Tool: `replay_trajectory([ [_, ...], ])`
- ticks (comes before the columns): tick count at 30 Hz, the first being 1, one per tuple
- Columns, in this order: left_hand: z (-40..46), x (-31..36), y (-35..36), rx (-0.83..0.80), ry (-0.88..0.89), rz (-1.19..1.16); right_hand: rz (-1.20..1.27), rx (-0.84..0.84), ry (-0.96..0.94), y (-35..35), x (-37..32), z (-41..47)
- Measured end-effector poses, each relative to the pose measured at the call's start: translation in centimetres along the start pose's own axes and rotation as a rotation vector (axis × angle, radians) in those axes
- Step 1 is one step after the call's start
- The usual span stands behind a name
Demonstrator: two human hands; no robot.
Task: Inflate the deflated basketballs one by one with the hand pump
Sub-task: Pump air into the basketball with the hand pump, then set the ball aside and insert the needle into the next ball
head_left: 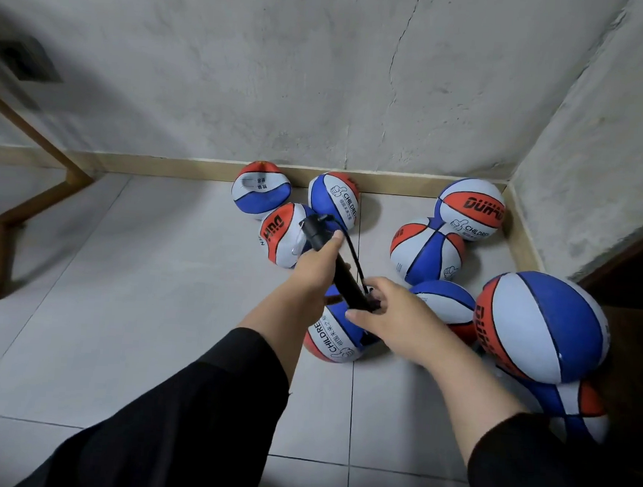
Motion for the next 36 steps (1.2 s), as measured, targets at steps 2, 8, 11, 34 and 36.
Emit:
replay_trajectory([
  [2, 0.3, 0.2, 1.0, -0.036, -0.017, 0.017, -0.083, -0.034, -0.029, -0.4, -0.7, 1.3],
  [8, 1.5, -2.4, 2.4, -0.157, 0.057, 0.174, 0.125, 0.092, 0.101, -1.6, 1.3, 4.8],
  [11, 3.4, -5.5, 2.2, -0.075, 0.385, 0.796, 0.304, 0.115, 0.173, -2.3, 2.8, 5.4],
  [34, 11.4, -8.7, -4.0, -0.079, 0.341, 0.986, 0.258, 0.192, 0.382, 7.2, 5.9, 12.0],
  [36, 11.3, -8.7, -4.4, -0.076, 0.329, 1.007, 0.181, 0.150, 0.355, 7.8, 5.0, 12.5],
])
Point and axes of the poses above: each hand's wrist, its own z-axis towards the middle knuckle, its own y-axis out of the palm, x = y × z, the point moved 4 cm from there along z, towards the middle knuckle, and after that the axes turned 9 degrees about x, right-handed, at the moved point
